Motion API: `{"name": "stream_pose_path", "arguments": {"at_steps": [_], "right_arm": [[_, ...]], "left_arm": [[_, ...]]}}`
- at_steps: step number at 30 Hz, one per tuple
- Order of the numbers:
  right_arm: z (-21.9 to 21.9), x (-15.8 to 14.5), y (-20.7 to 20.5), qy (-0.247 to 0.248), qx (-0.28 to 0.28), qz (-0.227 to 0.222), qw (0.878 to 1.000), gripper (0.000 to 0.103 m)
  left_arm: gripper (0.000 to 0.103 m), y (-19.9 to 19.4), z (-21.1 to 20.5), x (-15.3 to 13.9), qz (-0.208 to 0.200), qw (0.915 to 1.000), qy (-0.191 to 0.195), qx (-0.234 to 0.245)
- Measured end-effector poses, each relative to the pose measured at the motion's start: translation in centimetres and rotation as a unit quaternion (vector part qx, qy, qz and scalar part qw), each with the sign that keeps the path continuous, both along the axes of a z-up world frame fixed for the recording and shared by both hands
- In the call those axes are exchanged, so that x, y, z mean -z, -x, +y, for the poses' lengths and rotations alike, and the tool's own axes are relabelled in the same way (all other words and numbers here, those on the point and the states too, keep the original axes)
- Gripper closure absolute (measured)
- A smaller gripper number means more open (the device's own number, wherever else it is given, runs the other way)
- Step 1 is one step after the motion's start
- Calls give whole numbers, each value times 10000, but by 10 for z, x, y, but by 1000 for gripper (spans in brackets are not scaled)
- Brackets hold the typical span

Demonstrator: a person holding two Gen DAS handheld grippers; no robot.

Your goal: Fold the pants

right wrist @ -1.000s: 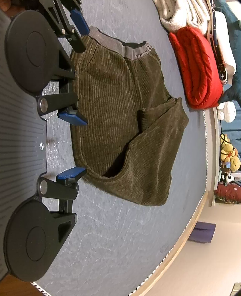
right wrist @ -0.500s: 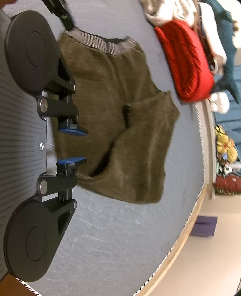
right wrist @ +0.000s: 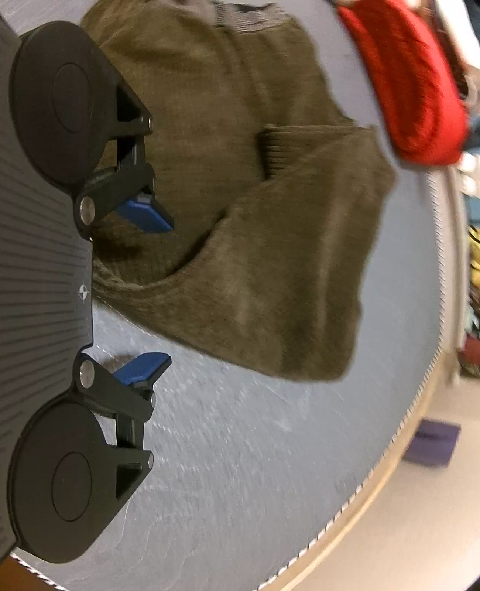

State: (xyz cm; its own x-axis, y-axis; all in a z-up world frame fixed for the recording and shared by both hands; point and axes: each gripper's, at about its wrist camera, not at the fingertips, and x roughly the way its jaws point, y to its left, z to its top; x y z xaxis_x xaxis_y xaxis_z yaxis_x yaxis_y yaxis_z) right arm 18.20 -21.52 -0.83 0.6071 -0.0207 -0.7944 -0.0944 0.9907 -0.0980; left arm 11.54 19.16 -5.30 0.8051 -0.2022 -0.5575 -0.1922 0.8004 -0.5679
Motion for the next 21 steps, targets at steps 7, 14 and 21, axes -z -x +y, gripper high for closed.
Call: {"name": "stream_pose_path", "arguments": {"at_steps": [7,14,21], "right_arm": [[7,23,-12,316,118,219,9992,24],[-7,30,-19,97,455,179,9988,36],[5,23,-9,173,41,17,9998,93]], "left_arm": [[24,-17,-42,9,45,9950,-785,611],[59,-18,-58,10,237,9842,-1629,645],[80,3,-40,-9,210,9900,-1178,752]]}}
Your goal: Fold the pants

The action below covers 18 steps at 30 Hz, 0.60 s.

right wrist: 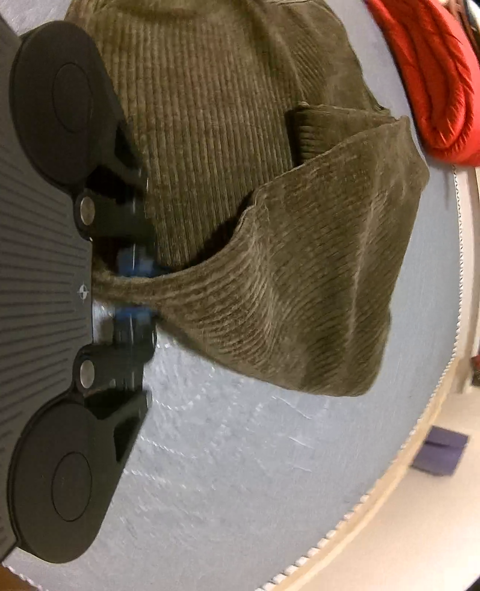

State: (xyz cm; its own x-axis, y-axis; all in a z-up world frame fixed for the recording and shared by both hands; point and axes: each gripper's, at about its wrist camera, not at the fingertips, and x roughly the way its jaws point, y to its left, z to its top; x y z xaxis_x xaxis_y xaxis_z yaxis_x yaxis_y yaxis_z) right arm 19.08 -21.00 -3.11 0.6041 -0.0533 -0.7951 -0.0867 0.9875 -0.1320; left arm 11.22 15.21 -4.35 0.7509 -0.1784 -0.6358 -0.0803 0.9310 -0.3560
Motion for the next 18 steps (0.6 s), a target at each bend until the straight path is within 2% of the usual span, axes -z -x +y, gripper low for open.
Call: {"name": "stream_pose_path", "arguments": {"at_steps": [2,4,8,13,18], "right_arm": [[-2,-5,6,-177,35,-4,9998,95],[-1,-16,20,-236,-47,-66,9997,95],[16,-40,56,-282,-562,-201,9978,96],[43,-55,116,-546,-1087,-70,9926,96],[66,-53,170,-449,-1458,205,9881,96]], "left_arm": [[86,15,3,-12,-64,9999,93,-22],[86,31,8,-25,-98,9999,25,-26],[87,71,36,-41,-44,9996,94,-249],[88,119,78,-54,432,9953,361,-794],[88,157,95,-81,781,9942,-40,-743]]}}
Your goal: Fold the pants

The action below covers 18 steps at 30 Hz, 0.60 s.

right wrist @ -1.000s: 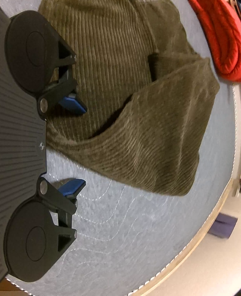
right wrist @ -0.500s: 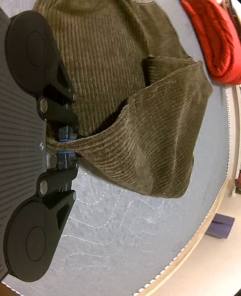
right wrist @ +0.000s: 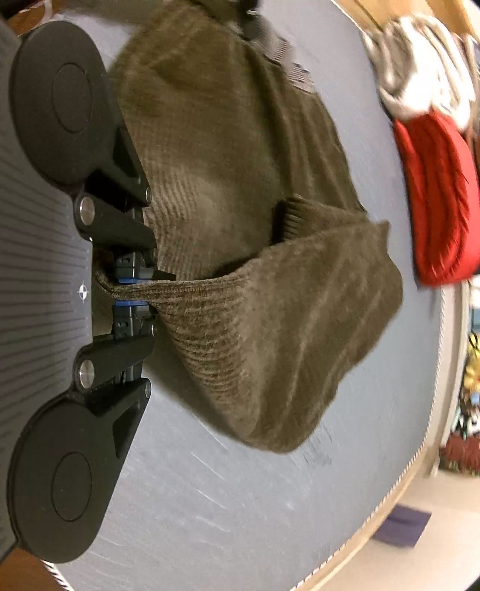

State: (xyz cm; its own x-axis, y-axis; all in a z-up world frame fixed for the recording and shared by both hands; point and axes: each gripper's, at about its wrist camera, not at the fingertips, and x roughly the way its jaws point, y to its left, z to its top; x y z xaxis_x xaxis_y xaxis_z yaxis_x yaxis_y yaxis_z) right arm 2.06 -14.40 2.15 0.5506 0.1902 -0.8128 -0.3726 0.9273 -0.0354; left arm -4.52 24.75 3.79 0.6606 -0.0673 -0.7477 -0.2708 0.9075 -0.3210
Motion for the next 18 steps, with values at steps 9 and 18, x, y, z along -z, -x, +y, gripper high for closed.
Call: {"name": "stream_pose_path", "arguments": {"at_steps": [9,18], "right_arm": [[5,3,44,500,-125,558,9971,92],[-15,-58,35,-143,-273,-503,9983,43]], "left_arm": [[79,22,-3,-1,1246,9894,-660,347],[56,32,-7,-57,539,9971,-361,-406]]}}
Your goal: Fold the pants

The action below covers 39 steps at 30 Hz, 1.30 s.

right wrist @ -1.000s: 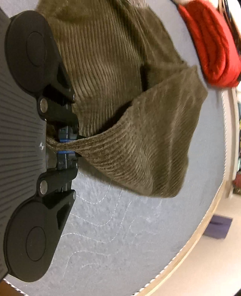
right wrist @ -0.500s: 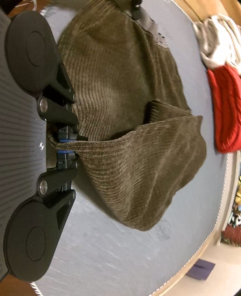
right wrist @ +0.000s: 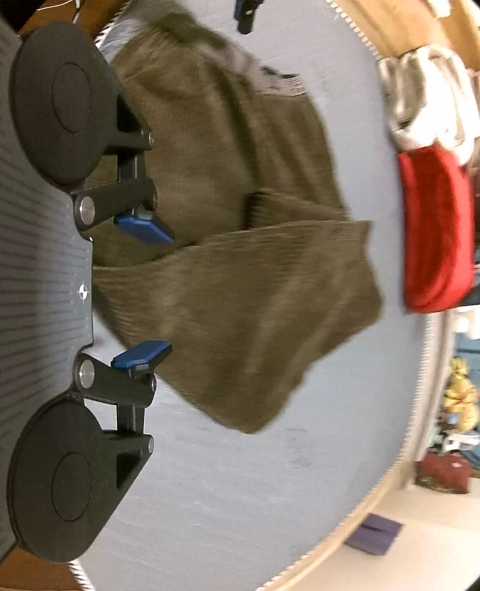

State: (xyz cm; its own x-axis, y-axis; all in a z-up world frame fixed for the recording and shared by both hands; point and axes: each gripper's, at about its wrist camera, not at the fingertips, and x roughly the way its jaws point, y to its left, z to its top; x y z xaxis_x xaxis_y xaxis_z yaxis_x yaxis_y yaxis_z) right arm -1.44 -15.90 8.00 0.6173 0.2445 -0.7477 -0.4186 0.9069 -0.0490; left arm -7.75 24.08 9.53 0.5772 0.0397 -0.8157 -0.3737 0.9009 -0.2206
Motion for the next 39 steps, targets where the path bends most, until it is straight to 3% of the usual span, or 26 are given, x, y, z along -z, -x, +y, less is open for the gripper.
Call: {"name": "stream_pose_path", "arguments": {"at_steps": [3,6,9,12,15,18,19,20,22,23,25,27,30,31,32,35,38,39], "right_arm": [[-9,-17,-10,-321,-69,-202,9993,43],[-11,-29,-26,-478,-125,-363,9981,43],[-1,-34,-48,-568,-246,-472,9970,44],[12,-39,-61,-504,-513,-571,9958,44],[33,-31,-77,-321,-799,-647,9942,44],[54,-15,-97,-252,-933,-604,9935,44],[60,-8,-103,-254,-950,-569,9935,44],[66,0,-109,-252,-969,-531,9936,43],[75,21,-117,-160,-1001,-527,9935,43],[81,31,-121,-19,-962,-549,9938,43],[94,48,-129,301,-935,-555,9936,43],[104,57,-136,389,-1067,-601,9917,41],[112,70,-148,366,-1113,-376,9924,33],[115,75,-151,375,-1152,-280,9922,31],[118,81,-152,434,-1180,-225,9918,30],[124,93,-153,596,-1252,-113,9903,30],[123,97,-153,682,-1295,-111,9892,36],[121,96,-153,677,-1292,-95,9893,46]], "left_arm": [[56,6,-21,-54,-673,9977,98,-48],[55,9,-47,-103,-1361,9901,-340,81],[53,0,-70,-119,-1685,9834,-635,222],[53,-24,-87,-112,-1695,9816,-761,434],[53,-59,-91,-88,-1604,9813,-673,821],[73,-81,-88,-42,-1482,9819,-747,913],[84,-92,-89,-23,-1005,9888,-781,776],[88,-99,-91,-10,-698,9936,-632,627],[88,-106,-95,-7,-892,9922,57,871],[88,-108,-102,-10,-968,9900,35,1027],[88,-111,-120,-17,-1079,9850,-461,1269],[86,-114,-128,-22,-1115,9819,-644,1385],[81,-117,-122,-21,-1036,9850,-435,1310],[74,-118,-118,-20,-994,9865,-390,1242],[67,-118,-114,-19,-967,9877,-381,1170],[63,-118,-102,-14,-879,9906,-432,958],[63,-117,-87,-5,-715,9935,-376,803],[63,-117,-84,-2,-661,9942,-351,768]]}}
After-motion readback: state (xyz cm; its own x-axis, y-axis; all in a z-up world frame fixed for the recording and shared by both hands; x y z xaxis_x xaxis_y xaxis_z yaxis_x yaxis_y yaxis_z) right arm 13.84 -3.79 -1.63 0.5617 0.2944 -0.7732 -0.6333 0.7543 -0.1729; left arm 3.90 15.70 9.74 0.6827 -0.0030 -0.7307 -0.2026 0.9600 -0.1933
